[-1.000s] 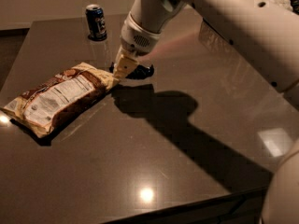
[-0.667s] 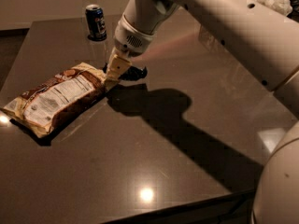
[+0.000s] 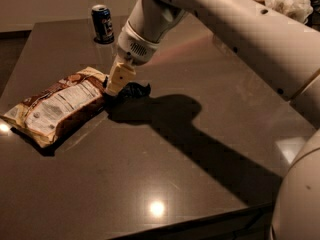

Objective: Move rxbar blueberry near brown chip bag

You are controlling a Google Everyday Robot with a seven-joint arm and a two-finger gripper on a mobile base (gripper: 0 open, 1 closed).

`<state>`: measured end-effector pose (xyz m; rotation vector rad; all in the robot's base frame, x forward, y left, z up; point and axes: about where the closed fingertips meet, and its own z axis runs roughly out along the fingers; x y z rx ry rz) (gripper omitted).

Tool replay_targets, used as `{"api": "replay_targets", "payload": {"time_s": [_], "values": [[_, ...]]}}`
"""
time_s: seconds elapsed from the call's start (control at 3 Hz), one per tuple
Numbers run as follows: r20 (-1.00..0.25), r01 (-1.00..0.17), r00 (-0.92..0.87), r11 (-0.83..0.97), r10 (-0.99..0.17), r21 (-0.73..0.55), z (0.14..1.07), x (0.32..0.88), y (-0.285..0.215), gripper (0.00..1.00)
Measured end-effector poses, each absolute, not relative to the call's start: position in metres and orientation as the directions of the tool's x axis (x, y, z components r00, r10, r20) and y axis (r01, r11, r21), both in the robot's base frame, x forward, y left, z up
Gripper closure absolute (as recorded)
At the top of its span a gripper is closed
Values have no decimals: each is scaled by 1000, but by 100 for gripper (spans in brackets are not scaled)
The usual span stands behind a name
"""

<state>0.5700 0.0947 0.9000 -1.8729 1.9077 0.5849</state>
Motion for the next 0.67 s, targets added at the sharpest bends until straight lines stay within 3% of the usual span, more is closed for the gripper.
{"api": "replay_targets", "payload": {"time_s": [0.33, 0.67], "values": [[-555, -1000, -19, 11, -832, 18, 899, 570, 96, 14], [-555, -1000, -17, 8, -832, 19, 898, 569, 98, 0]]}}
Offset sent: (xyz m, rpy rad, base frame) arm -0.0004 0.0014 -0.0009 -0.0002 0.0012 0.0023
